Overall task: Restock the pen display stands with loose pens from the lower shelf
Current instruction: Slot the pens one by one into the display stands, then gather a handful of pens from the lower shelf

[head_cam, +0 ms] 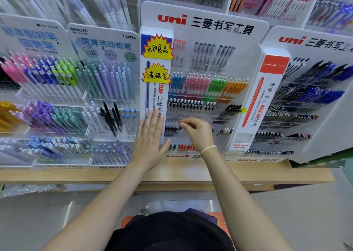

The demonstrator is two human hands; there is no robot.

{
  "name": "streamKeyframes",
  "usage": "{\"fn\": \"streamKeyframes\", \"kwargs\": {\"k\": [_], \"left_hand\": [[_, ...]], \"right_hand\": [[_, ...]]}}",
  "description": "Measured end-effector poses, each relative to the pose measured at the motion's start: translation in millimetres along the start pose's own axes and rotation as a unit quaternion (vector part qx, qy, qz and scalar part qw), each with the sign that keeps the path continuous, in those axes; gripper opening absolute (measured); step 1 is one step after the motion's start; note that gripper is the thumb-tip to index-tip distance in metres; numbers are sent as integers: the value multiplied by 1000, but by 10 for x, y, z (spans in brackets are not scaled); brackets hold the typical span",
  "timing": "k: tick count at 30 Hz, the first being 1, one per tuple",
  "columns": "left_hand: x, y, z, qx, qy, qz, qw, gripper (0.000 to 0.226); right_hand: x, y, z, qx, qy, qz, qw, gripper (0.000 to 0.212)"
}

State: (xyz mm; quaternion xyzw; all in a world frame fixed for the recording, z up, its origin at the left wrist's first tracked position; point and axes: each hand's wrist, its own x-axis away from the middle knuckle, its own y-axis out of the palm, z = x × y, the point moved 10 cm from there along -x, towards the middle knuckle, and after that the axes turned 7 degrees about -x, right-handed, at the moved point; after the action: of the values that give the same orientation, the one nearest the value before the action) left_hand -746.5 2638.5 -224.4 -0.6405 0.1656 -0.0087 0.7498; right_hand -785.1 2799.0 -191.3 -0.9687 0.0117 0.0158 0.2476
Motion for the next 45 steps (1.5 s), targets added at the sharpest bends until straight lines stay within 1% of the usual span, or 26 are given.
{"fn": "streamKeyframes", "kwargs": {"k": [4,8,12,17,21,25,27,29,31,32,34,36,38,39,41,42,45], "left_hand": [[-4,4,-19,-4,6,1,1000,80],[-8,14,-24,-9,5,0,1000,81],[-5,38,-38,-4,8,-3,1000,82],[-6,64,-61,-8,18,-8,1000,82],[-10,85,-75,-3,27,-5,1000,82],[-12,95,-74,12,32,-6,999,82],[-6,98,-88,15,31,-11,999,83],[3,65,-90,17,28,-17,999,82],[26,25,-84,24,13,-37,999,81],[46,4,-83,31,-3,-48,998,81],[78,-90,-30,47,-36,-60,996,79],[138,-240,236,69,-34,-40,996,69],[286,-278,742,68,13,-27,997,57],[403,-226,1029,68,43,-33,996,55],[684,-21,1641,87,98,-77,988,57],[831,115,1924,92,126,-100,983,57],[1174,643,2637,92,199,-179,959,57]], "right_hand": [[-1,-81,-145,-11,-27,26,999,7],[20,-69,-192,19,-53,27,998,6],[32,68,1,53,-15,-4,998,10],[-9,106,79,64,22,-4,998,13],[-21,109,63,68,28,-3,997,12],[31,112,121,77,18,29,996,11],[-6,129,126,86,10,32,996,11],[-39,158,117,116,9,8,993,15],[39,168,76,156,1,-27,987,28],[124,131,42,166,-15,-36,985,34],[364,-52,-20,173,-48,-33,983,39],[685,-383,67,192,-66,-13,979,37],[1115,-846,285,205,-71,38,975,32],[1351,-1084,457,208,-63,71,973,29],[1851,-1509,948,219,-11,119,968,27],[2086,-1665,1208,227,19,135,964,29],[2603,-1886,2007,232,104,139,957,42]]}}
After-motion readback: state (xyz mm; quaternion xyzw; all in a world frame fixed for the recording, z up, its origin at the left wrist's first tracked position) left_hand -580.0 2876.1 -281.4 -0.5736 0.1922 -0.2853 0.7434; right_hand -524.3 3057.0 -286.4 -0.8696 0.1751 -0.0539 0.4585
